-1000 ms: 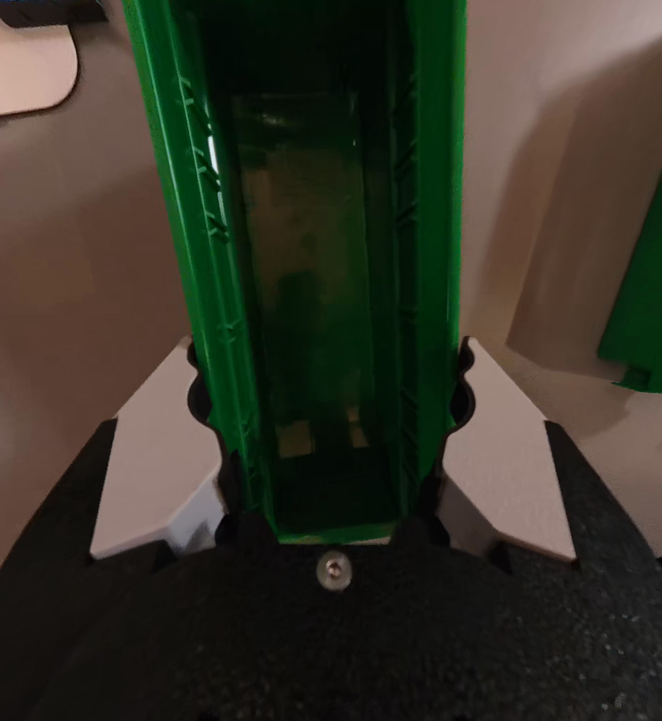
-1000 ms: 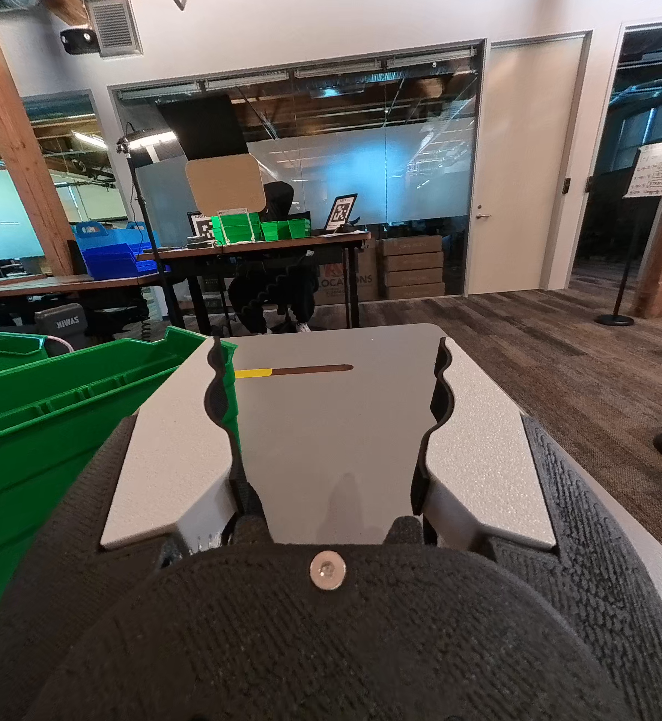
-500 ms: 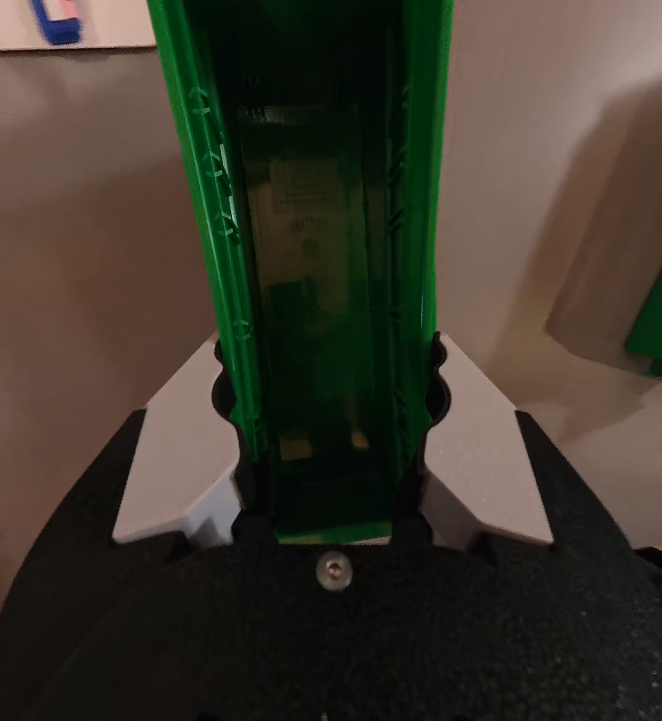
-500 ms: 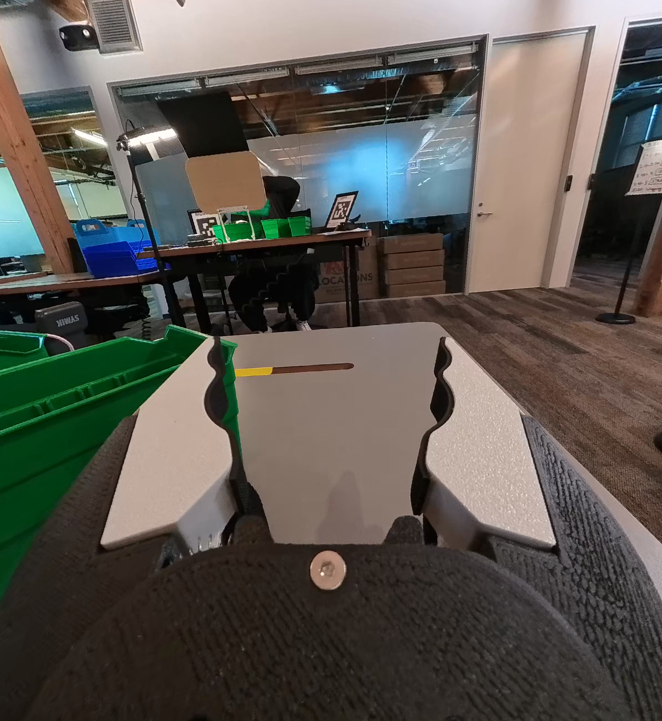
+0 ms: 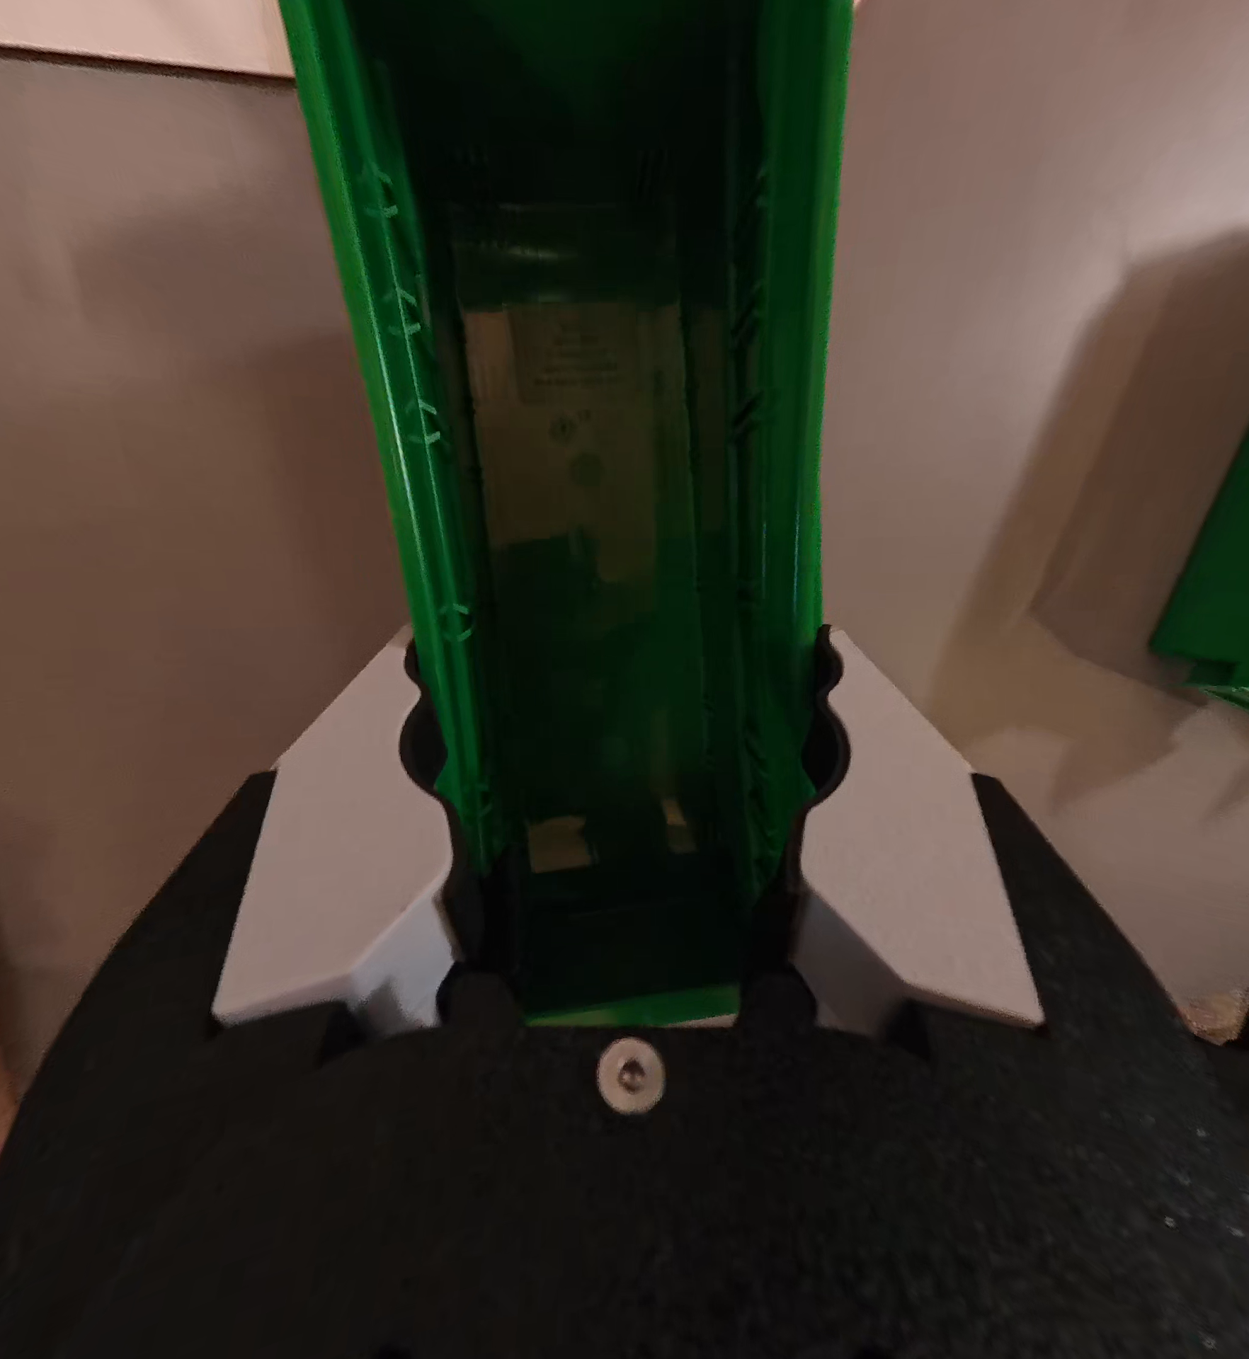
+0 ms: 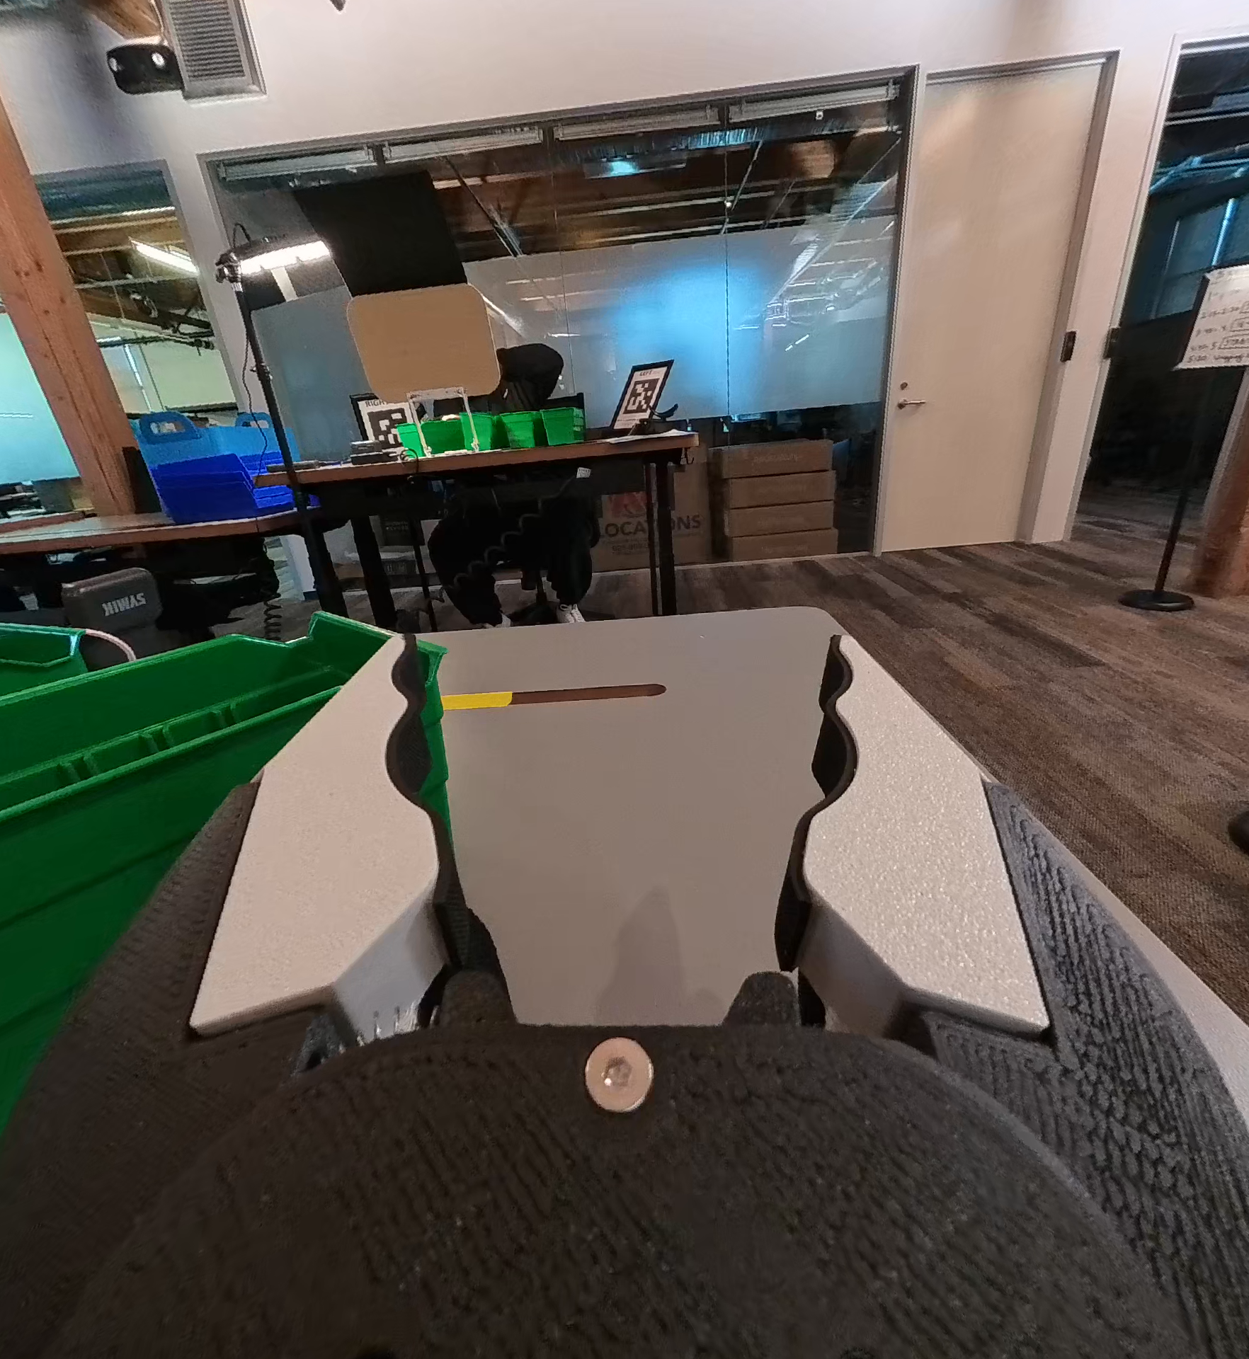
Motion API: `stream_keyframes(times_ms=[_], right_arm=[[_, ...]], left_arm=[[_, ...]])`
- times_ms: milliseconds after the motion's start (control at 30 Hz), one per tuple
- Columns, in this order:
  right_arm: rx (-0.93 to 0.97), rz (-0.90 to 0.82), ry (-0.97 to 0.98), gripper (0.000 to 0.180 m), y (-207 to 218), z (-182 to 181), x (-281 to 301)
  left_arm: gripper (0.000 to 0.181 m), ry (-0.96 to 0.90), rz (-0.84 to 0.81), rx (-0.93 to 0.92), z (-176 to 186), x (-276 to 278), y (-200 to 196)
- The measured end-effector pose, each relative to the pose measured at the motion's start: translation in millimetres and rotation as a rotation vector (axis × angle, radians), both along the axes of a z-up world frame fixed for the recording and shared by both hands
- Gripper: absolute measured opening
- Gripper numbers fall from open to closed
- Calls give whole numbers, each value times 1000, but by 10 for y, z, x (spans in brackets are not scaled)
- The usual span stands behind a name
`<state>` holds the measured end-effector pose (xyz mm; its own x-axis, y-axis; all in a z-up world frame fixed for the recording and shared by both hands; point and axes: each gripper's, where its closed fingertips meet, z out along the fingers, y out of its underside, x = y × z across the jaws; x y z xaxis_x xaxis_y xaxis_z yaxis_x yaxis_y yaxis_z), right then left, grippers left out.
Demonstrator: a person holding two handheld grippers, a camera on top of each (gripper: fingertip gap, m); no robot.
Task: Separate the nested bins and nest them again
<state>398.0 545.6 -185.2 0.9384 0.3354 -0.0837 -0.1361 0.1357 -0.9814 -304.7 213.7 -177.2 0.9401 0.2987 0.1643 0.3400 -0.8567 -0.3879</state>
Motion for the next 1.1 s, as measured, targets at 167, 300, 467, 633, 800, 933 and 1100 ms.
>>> stream_keyframes(times_ms=[167,300,467,633,800,933,1100], right_arm=[[-3,1,1,107,2,-3,2],[-4,2,1,107,4,-5,0],[-5,2,2,107,5,-6,2],[-8,3,4,107,9,-9,3],[-9,4,2,107,11,-12,-1],[-9,4,3,107,11,-12,-1],[-9,4,4,107,12,-12,-1]], left_arm=[[100,15,0,-10,32,-47,-80],[101,-29,-11,8,49,9,-106],[102,101,-33,-55,25,-104,-165],[101,35,-19,4,50,-75,-136],[104,22,-45,29,55,-51,-139],[107,73,-67,-1,-1,-84,-175],[106,30,-73,4,-93,-46,-193]])
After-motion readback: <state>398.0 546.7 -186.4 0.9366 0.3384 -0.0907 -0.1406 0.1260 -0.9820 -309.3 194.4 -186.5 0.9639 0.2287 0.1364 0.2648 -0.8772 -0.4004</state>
